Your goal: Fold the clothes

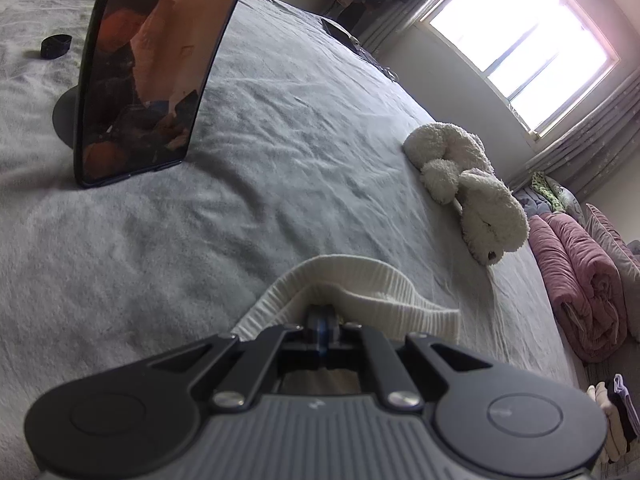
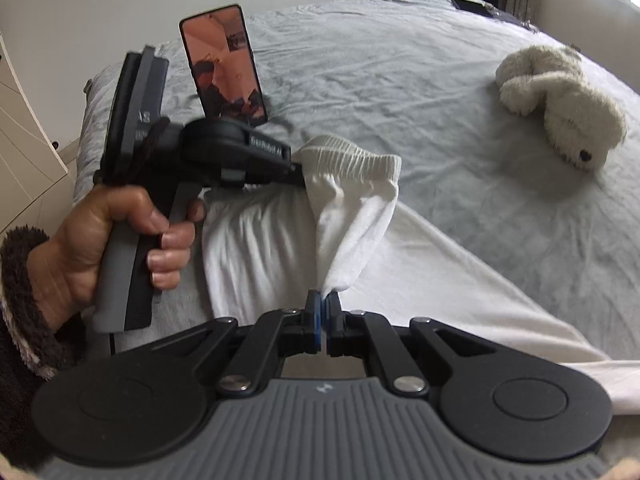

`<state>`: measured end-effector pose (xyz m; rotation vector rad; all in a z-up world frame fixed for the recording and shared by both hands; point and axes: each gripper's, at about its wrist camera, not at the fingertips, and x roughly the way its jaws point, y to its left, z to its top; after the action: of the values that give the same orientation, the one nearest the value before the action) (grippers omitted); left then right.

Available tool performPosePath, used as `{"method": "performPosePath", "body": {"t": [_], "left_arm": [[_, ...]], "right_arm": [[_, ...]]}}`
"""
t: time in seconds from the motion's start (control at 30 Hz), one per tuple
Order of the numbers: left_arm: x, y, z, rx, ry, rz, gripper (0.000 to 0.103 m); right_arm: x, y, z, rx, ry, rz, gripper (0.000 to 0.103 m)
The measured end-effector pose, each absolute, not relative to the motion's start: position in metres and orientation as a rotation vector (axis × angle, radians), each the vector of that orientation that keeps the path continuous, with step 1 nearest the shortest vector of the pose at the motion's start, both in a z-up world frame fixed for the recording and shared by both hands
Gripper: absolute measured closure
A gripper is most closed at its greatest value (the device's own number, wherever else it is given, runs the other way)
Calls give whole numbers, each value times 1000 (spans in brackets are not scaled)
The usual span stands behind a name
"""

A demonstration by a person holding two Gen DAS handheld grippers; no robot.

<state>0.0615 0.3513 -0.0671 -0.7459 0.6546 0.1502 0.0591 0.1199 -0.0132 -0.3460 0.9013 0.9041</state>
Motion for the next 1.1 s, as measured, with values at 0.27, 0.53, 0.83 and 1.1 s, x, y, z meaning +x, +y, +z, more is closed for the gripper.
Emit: {"method": "performPosePath", "body": {"t": [0.27, 0.53, 0.83, 1.1], "left_arm": [[59, 352, -64, -711, 665, 97, 100], [39, 349, -44, -578, 698, 9, 83], [41, 377, -51, -741, 710, -62, 86], [46, 385, -58, -935, 700, -157, 63]], "right_arm": [[64, 119, -30, -306, 937, 924, 88], [96, 101, -21, -124, 857, 934, 59], [134, 96, -45, 132, 867, 977, 59], [135, 100, -41, 265, 821, 1044, 91]]}}
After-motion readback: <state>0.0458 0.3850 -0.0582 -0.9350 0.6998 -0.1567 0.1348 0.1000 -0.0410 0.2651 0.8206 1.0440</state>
